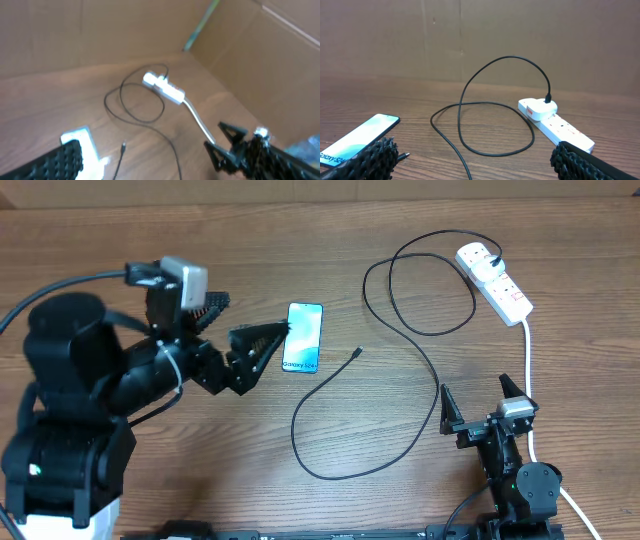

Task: Plug charger to phone and switch on socket
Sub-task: 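Swing the left arm up and over toward the phone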

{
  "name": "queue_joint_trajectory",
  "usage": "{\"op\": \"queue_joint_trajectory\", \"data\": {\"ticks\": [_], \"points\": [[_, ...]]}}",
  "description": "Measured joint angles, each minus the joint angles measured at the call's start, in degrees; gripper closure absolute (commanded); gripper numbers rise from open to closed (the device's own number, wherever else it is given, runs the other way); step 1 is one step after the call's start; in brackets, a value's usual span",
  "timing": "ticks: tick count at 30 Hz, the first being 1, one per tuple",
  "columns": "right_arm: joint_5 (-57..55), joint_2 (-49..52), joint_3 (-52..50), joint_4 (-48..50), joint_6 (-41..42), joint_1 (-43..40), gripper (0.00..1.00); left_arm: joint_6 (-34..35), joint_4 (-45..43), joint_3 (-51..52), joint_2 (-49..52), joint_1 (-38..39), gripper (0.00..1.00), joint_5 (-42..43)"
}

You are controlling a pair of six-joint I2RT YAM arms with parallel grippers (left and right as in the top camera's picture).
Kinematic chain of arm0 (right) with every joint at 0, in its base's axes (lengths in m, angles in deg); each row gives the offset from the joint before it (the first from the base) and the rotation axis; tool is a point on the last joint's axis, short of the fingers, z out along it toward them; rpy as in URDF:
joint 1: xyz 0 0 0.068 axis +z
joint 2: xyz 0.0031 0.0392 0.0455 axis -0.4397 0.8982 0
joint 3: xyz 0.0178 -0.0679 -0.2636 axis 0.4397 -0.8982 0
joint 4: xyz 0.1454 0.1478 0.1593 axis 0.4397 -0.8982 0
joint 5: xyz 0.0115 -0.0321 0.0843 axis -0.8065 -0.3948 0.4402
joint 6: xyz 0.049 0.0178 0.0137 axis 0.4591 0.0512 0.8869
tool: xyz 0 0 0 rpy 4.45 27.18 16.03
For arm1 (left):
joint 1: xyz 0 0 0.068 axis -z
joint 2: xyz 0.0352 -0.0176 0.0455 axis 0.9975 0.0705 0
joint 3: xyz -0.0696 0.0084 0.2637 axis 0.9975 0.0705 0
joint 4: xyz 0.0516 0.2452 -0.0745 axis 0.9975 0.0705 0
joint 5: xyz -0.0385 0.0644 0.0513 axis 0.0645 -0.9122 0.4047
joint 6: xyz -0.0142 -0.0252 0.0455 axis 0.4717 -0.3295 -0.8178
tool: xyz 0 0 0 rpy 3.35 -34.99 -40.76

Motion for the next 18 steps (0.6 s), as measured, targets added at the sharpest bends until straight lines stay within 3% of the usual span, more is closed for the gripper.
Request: {"op": "queue_joint_trajectory", "data": {"ticks": [9, 13, 18], "points": [[0.0, 0.0, 0.0, 0.0, 0.0, 0.0, 0.00, -1.7, 25.8, -22.8, 17.6, 16.3, 0.00, -28.2], [0.0, 0.0, 0.0, 0.0, 0.0, 0.0, 0.00, -1.4, 27.8, -25.2, 24.3, 20.3, 0.00, -36.9], [0.0, 0.0, 0.0, 0.0, 0.0, 0.0, 0.00, -1.4, 27.5, -25.3, 29.6, 21.2, 0.00, -40.0]]}}
